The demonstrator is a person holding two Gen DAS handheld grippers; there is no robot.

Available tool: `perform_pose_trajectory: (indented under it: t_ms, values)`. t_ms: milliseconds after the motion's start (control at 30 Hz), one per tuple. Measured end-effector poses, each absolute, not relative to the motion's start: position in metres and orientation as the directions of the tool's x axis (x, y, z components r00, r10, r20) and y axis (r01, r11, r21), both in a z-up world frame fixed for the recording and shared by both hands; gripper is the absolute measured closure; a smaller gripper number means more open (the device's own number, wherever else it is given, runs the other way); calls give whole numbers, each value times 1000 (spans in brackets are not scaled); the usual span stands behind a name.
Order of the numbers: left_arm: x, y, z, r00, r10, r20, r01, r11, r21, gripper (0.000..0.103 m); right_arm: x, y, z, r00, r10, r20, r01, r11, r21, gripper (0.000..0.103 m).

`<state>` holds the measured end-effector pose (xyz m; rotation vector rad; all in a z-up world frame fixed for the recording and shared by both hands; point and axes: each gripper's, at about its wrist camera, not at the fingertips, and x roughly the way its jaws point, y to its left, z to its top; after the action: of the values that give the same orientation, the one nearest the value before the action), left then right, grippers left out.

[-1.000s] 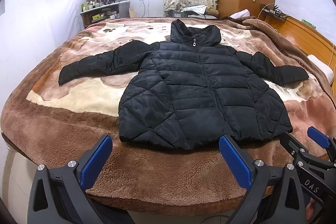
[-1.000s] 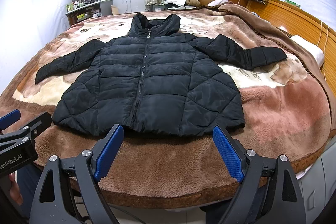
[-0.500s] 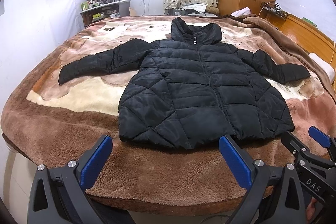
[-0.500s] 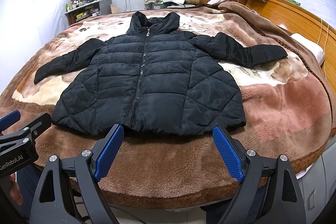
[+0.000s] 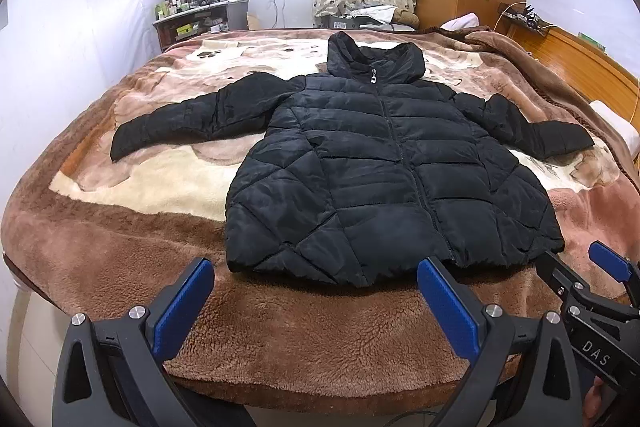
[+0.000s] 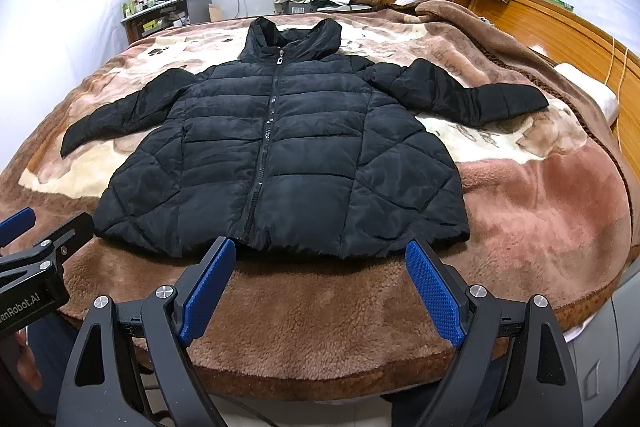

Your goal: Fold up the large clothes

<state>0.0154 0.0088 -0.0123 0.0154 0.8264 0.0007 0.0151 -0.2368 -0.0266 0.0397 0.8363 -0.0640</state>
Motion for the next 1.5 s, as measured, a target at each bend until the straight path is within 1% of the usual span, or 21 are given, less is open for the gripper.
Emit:
perform_pose_trajectory:
  t_ms: [800,967,1000,1067,1133,1200,1300,1433,1500]
  values:
    - [21,7,-20,674,30,-738,2,999,42,0,17,-236,-27,665,-39,-746,70,997,10,16]
    - [29,13,-24,661,23,-750,9,999,39,0,23,-235,-29,661,-31,-750,60,998,12,16]
    - [35,16,-24,670,50,-741,-7,998,61,0,28,-236,-29,660,-24,-751,57,998,19,16]
    - [49,23,-23,672,59,-739,-11,998,69,0,41,-235,-27,672,-29,-740,56,998,11,16]
    - [68,38,-23,670,44,-741,-32,999,30,0,56,-232,-26,681,-42,-731,55,998,-6,16]
    - [87,55,-21,704,111,-702,-86,994,70,0,76,-230,-27,679,-37,-733,49,999,-6,16]
    - [131,87,-26,679,162,-716,-137,986,94,0,112,-223,-29,677,-32,-736,31,999,-16,16]
    - [186,143,-34,664,218,-715,-231,970,81,0,157,-208,-35,675,-25,-738,-1,999,-34,16]
    - [220,178,-43,661,201,-723,-254,967,37,0,177,-199,-40,671,-22,-741,-12,999,-41,16]
